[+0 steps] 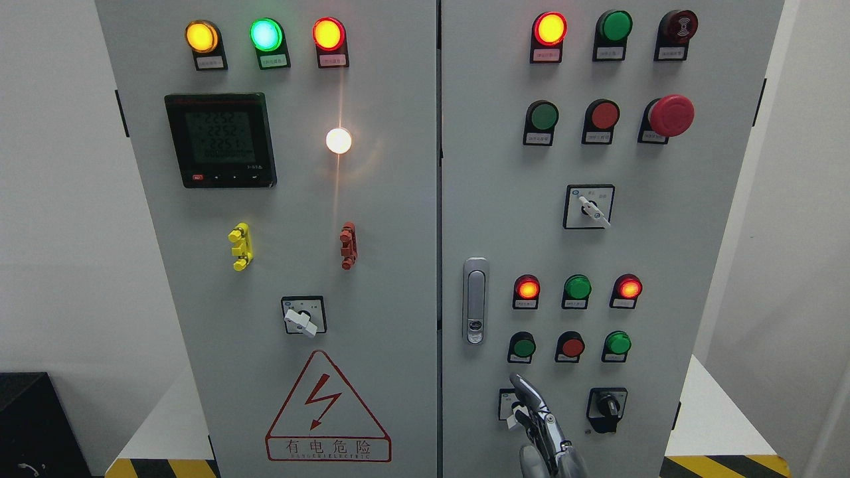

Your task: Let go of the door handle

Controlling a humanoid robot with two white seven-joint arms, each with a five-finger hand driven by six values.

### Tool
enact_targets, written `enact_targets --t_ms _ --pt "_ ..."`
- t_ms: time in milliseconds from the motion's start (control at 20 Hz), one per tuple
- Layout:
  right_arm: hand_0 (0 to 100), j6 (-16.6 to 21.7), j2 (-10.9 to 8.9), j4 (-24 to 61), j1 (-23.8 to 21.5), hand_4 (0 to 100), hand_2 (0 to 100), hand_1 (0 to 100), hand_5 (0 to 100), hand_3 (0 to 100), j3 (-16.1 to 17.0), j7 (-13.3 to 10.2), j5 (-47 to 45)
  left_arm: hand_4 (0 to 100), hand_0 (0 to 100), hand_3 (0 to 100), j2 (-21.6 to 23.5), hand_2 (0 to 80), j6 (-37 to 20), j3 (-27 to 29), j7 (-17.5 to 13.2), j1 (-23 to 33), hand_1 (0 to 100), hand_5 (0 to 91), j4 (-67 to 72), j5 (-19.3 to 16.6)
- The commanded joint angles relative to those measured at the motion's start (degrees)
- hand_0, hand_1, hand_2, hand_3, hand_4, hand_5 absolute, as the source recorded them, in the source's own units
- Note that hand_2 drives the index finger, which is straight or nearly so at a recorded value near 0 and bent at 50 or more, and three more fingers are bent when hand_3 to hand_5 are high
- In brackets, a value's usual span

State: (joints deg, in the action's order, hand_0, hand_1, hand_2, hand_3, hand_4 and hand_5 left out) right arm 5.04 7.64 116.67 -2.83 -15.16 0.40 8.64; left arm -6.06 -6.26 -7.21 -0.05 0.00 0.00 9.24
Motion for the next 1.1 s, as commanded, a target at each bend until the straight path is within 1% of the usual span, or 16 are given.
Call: enact_targets --t_ms 0,100,250,351,501,601,651,701,751,801,851,901,951,1002,1052 --pt "39 -0.03 0.0 0.05 0.11 0 0 4 0 0 -0.14 -0.13 -0.2 0 12 0 0.0 0.0 0.02 0.0 0.05 -1.5 56 0.0 1.67 -0.01" --pt "39 -0.03 0.0 -0.03 0.11 0 0 4 0 0 0.04 -0.13 -0.2 0 12 0 0.0 0.0 0.02 0.0 0.05 -1.5 56 0.0 1.67 -0.01" --pt "39 -0.2 0.0 -0.3 0.11 0 0 4 0 0 1.27 -0.13 -0.2 0 12 0 0.0 0.0 0.02 0.0 0.05 -1.5 56 0.0 1.67 0.07" --pt "38 -1.43 0.0 -0.3 0.11 0 0 4 0 0 2.14 -0.13 -0.2 0 12 0 0.0 0.0 0.02 0.0 0.05 -1.58 56 0.0 1.67 -0.01" --pt "38 -1.78 0.0 -0.47 0.11 0 0 4 0 0 3.29 -0.13 -0.2 0 12 0 0.0 0.0 0.02 0.0 0.05 -1.5 56 0.0 1.67 -0.01" --pt "38 -2.05 0.0 -0.48 0.11 0 0 4 0 0 3.38 -0.22 -0.2 0 12 0 0.0 0.0 0.02 0.0 0.05 -1.5 56 0.0 1.67 -0.01" --pt "38 -2.14 0.0 -0.39 0.2 1 0 4 0 0 3.38 -0.66 -0.2 0 12 0 0.0 0.0 0.02 0.0 0.05 -1.5 56 0.0 1.67 -0.01" --pt "37 -2.57 0.0 -0.3 0.46 7 0 6 5 7 3.38 -1.27 -0.11 0 12 0 0.0 0.0 0.02 0.0 0.05 -1.5 56 0.0 1.67 -0.01" --pt "36 -3.45 0.0 -0.3 1.07 20 0 10 13 17 3.38 -1.97 0.41 0 12 0 0.0 0.0 0.02 0.0 0.05 -1.5 56 0.0 1.67 -0.01" --pt "35 -4.41 0.0 -0.13 1.6 33 0 12 22 28 3.38 -2.5 1.02 0 12 0 0.0 0.0 0.02 0.0 0.05 -1.5 56 0.0 1.67 0.07" --pt "34 -4.94 0.0 0.05 2.39 44 0 17 33 39 3.38 -2.94 1.64 0 12 0 0.0 0.0 0.02 0.0 0.05 -1.58 56 0.0 1.67 -0.01" --pt "34 -5.04 0.0 -0.03 3.35 51 0 20 42 46 3.38 -3.38 3.65 0 12 0 0.0 0.0 0.02 0.0 0.05 -1.5 56 0.0 1.67 0.07" --pt "35 -5.91 0.09 -0.12 4.32 57 0 23 52 51 3.38 -4.08 7.23 0 12 0 0.0 0.0 0.02 0.0 0.05 -1.5 56 0.0 1.67 -0.01" --pt "35 -7.22 0.0 -0.21 4.94 64 0 25 58 57 3.29 -4.7 11.88 0 12 0 0.0 0.0 0.02 0.0 0.05 -1.5 56 0.0 1.67 -0.01" --pt "35 -8.1 0.0 -0.21 5.12 65 0 26 58 57 3.2 -5.23 16.02 0 12 0 0.0 0.0 0.02 0.0 0.05 -1.5 56 0.0 1.67 0.07"
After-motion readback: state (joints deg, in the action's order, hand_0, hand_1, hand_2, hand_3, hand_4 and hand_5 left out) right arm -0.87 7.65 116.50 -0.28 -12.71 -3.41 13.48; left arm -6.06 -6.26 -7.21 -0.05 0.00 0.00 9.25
